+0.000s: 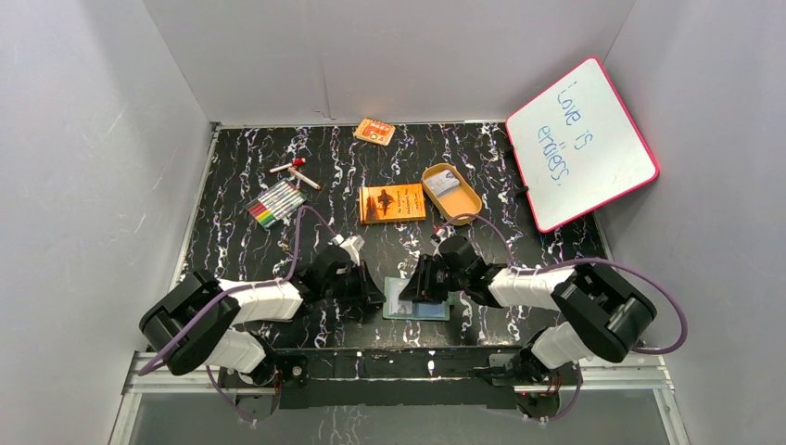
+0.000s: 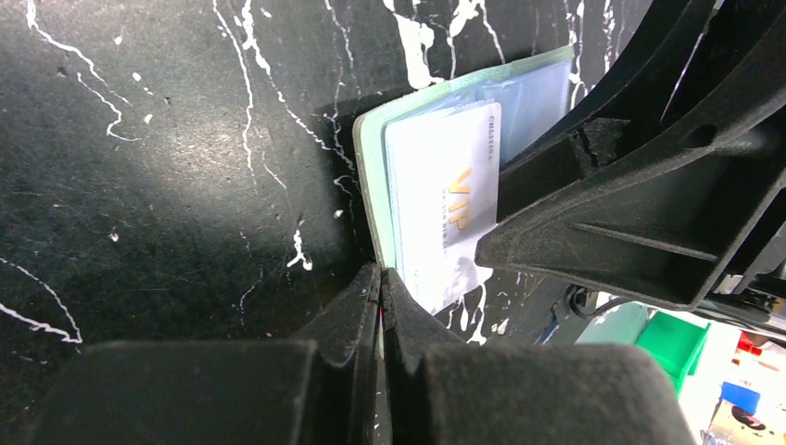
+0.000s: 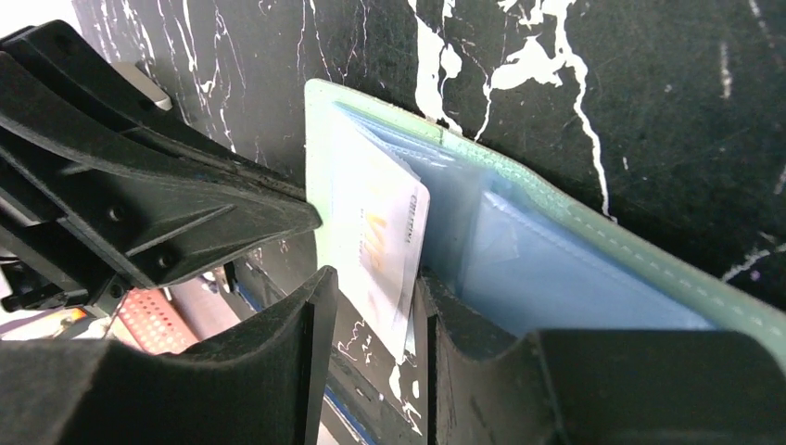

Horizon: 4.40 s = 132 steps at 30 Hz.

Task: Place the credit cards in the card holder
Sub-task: Insert the credit card into the card holder, then pick up the credit card from the storage box.

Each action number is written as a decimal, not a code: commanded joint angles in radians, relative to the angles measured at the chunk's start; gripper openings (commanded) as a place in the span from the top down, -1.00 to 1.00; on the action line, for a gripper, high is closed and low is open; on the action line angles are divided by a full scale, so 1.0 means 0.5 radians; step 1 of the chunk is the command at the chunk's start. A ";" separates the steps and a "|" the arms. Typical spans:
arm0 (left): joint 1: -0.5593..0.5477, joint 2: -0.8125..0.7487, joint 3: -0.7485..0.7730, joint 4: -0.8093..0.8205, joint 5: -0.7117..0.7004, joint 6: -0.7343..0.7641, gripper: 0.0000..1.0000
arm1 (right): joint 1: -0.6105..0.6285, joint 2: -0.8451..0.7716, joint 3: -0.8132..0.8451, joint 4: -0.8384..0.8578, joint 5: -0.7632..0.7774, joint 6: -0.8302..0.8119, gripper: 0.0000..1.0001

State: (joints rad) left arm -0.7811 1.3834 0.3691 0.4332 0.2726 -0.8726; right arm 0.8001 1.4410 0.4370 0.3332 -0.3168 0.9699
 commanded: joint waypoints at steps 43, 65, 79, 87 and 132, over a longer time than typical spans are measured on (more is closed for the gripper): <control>0.001 -0.425 0.191 -0.234 -0.120 0.122 0.92 | -0.026 -0.702 -0.069 -0.867 0.687 -0.255 0.22; 0.002 -1.274 0.204 -1.163 -1.168 0.032 -0.62 | -0.869 -0.255 0.919 -0.533 0.913 -0.156 -0.26; 0.003 -1.324 0.255 -1.345 -1.238 -0.011 -0.70 | -0.885 0.673 1.502 -0.559 1.069 0.230 -0.22; 0.003 -1.271 0.225 -1.315 -1.245 -0.016 -0.70 | -0.882 0.852 1.619 -0.651 1.100 0.310 -0.23; 0.003 -1.193 0.191 -1.245 -1.224 0.009 -0.69 | -0.886 0.907 1.439 -0.458 1.082 0.232 0.35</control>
State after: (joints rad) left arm -0.7811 0.7956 0.4721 -0.2020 -0.3180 -0.8715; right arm 0.3603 1.9396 1.1648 0.0925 0.2070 1.1072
